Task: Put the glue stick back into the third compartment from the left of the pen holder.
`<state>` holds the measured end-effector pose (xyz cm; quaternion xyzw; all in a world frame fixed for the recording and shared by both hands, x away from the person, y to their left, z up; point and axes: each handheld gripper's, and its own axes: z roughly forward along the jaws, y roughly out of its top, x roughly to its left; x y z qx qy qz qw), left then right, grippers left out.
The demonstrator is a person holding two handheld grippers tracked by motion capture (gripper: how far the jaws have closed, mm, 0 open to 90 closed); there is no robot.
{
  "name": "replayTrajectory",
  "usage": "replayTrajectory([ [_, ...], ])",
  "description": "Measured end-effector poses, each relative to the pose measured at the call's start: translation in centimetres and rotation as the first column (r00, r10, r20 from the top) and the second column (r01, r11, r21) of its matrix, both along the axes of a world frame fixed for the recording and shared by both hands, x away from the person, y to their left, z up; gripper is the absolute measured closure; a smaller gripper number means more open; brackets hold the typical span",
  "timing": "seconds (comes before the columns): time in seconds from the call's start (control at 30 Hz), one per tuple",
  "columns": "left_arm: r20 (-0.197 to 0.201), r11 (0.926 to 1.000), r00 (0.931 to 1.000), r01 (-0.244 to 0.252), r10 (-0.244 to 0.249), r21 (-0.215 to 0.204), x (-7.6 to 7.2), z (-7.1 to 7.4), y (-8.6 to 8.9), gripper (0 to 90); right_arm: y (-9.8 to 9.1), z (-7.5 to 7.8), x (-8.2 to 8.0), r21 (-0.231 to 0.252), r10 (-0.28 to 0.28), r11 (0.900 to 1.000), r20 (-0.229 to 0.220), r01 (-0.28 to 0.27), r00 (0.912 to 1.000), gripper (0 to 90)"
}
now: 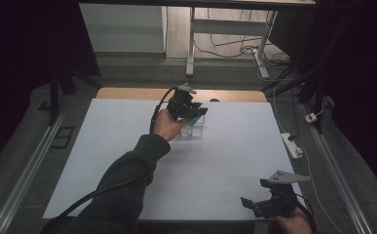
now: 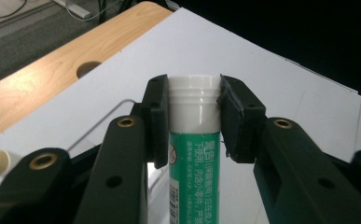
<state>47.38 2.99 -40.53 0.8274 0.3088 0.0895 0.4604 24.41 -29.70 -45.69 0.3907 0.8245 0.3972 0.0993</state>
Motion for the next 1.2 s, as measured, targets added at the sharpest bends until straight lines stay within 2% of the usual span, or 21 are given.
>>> replayTrajectory([
  [0.53,0.062,1.0000,0.9980,0.007,-0.007,-0.006,2.4,0.3,-1.8,65.1,-0.1,0.0,0.0,0.004,0.005,1.0000,-0.001,-0.005,1.0000,0.0],
  [0.87,0.070,0.9991,0.9975,0.009,-0.006,-0.041,3.5,-0.5,-2.3,65.1,-0.1,0.0,0.0,0.004,0.009,1.0000,-0.004,-0.009,1.0000,0.0],
  [1.07,0.090,0.9995,0.9958,0.015,-0.013,-0.028,4.0,-1.3,-2.6,65.0,-0.1,0.0,0.0,0.004,0.010,0.9999,-0.003,-0.010,0.9999,0.0],
  [1.2,0.119,0.9998,0.9927,0.022,-0.021,-0.002,4.1,-1.8,-2.7,65.0,-0.1,0.0,-0.1,0.004,0.011,0.9999,-0.002,-0.011,0.9999,0.0],
])
